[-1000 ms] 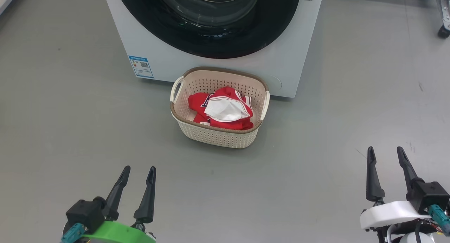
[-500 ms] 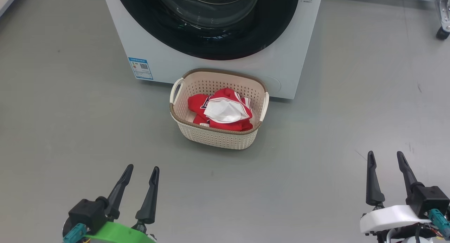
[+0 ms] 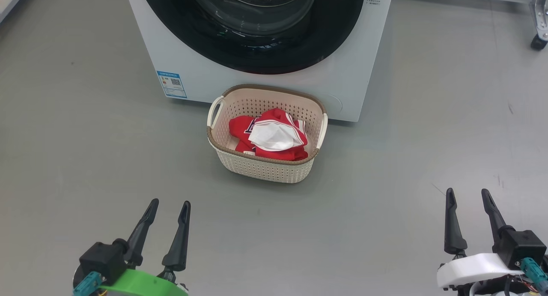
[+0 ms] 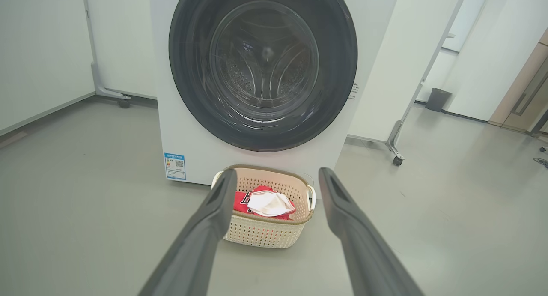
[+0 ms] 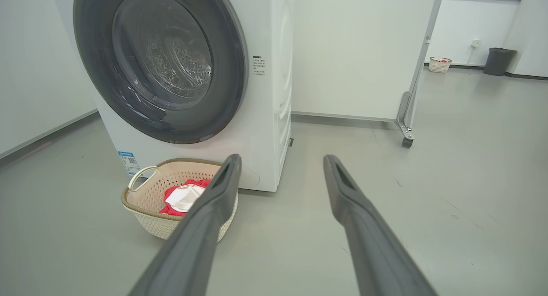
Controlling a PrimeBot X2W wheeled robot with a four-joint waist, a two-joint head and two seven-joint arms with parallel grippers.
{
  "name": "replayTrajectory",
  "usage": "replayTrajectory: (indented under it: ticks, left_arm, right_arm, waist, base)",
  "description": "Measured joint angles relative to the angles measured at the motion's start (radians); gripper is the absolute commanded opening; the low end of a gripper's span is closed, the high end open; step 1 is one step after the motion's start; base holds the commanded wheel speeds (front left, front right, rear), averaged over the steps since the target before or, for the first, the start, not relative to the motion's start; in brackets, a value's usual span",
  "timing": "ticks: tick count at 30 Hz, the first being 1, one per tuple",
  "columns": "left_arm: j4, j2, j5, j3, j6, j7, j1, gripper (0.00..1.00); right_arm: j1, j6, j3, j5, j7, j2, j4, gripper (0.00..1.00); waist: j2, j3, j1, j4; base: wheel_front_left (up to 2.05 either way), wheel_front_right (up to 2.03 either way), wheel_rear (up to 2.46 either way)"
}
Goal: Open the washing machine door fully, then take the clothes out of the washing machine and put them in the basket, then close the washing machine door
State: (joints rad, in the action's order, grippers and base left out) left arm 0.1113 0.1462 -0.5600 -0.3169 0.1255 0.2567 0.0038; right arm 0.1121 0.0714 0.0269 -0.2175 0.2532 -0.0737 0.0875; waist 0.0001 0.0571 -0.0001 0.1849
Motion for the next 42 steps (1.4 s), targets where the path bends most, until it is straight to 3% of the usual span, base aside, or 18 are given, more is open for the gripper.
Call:
replayTrajectory:
  ticks: [6, 7, 19, 42]
  left_arm:
    - [-0.007, -0.006, -0.004, 0.017, 0.0, 0.0, 0.001, 1.0]
    - [-0.007, -0.007, -0.007, 0.017, 0.0, 0.0, 0.001, 0.0]
    - [0.046, -0.029, -0.057, 0.007, 0.0, -0.009, 0.023, 0.0]
    - [0.05, -0.036, -0.315, 0.085, -0.001, -0.075, 0.022, 0.0]
  right_arm:
    - [0.0, -0.008, -0.004, 0.0, 0.0, 0.004, 0.0, 1.0]
    - [0.0, -0.008, -0.003, 0.0, 0.0, 0.005, 0.002, 0.0]
    - [0.016, -0.018, 0.0, -0.053, -0.011, 0.029, 0.069, 0.0]
    - [-0.022, -0.06, -0.04, -0.397, -0.1, 0.032, 0.099, 0.0]
  waist:
    - [0.0, -0.002, 0.0, 0.001]
    - [0.0, -0.003, 0.0, 0.001]
    - [0.0, -0.004, 0.0001, -0.006]
    - [0.0, -0.017, 0.0, -0.054]
  base:
    - [0.0, 0.0, 0.0]
    - [0.0, 0.0, 0.0]
    - [0.0, 0.0, 0.0]
    - [0.0, 0.0, 0.0]
